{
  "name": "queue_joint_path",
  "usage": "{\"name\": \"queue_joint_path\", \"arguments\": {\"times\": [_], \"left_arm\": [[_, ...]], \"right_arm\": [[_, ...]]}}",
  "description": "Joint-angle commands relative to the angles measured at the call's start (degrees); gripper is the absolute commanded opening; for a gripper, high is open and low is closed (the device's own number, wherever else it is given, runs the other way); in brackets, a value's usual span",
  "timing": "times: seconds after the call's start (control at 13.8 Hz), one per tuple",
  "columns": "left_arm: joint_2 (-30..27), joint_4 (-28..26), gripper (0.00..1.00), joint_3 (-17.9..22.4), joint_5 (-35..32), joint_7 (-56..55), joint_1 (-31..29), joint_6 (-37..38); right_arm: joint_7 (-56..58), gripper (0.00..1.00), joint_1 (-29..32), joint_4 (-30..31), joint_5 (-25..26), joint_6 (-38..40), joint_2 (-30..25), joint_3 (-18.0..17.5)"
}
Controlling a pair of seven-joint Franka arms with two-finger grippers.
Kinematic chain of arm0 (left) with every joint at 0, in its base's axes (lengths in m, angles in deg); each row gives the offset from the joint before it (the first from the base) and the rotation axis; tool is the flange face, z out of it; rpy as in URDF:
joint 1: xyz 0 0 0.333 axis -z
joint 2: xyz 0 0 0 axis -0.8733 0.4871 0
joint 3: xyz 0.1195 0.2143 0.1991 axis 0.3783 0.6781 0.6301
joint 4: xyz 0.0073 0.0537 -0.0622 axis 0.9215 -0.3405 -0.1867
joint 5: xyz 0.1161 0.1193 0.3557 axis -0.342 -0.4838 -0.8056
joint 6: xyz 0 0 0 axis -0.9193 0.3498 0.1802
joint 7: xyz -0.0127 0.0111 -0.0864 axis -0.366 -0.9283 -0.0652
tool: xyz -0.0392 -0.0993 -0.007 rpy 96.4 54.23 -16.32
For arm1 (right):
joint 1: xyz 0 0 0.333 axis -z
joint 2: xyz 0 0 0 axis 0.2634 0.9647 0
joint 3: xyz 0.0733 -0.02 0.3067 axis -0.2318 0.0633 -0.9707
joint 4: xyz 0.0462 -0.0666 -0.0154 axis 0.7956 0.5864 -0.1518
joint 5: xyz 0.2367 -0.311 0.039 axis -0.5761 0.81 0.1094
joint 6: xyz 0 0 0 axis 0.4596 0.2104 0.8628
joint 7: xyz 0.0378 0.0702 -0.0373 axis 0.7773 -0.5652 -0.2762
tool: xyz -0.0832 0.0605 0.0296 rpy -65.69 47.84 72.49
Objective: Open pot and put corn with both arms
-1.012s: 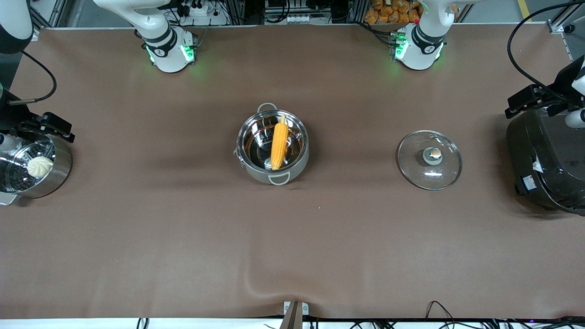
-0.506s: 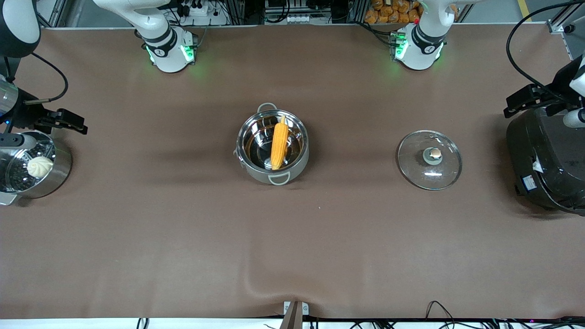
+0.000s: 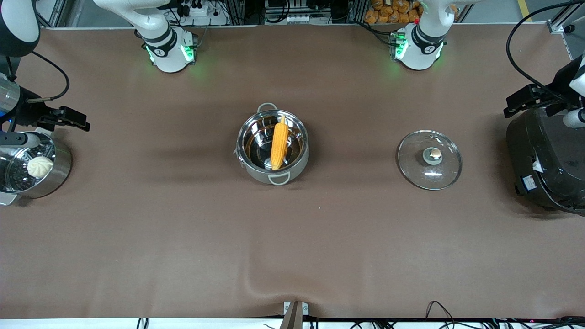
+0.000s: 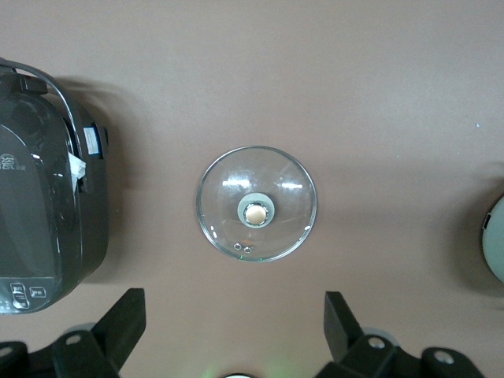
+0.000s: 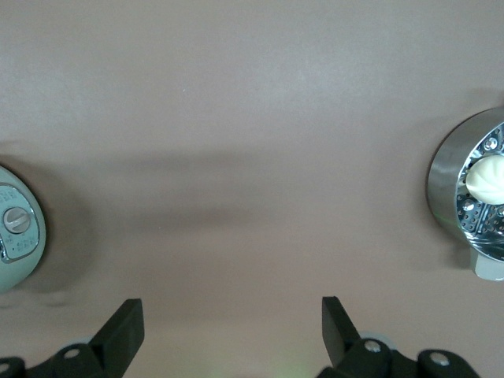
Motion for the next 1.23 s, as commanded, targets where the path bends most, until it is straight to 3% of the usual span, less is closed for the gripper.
{"name": "queue_joint_path", "arguments": {"times": [0.0,0.72,1.16], "left_arm": [[-0.3,1.3,1.0,-0.5,-0.7,1.6,-0.7,1.0],[-0.3,1.3,1.0,-0.7,-0.4,1.4,-0.5,1.1],[-0.2,1.3,1.0,-0.9,-0.5,1.5,-0.7,1.1]], "right_arm": [[-1.2,1.0,-0.3,1.1,-0.7,0.5,-1.5,0.0],[-1.7,1.0,-0.2,1.0,-1.7,1.2,-1.3,0.1],[-1.9,1.0,-1.1,-6.4,-1.5,1.2,-1.6,0.1]]}}
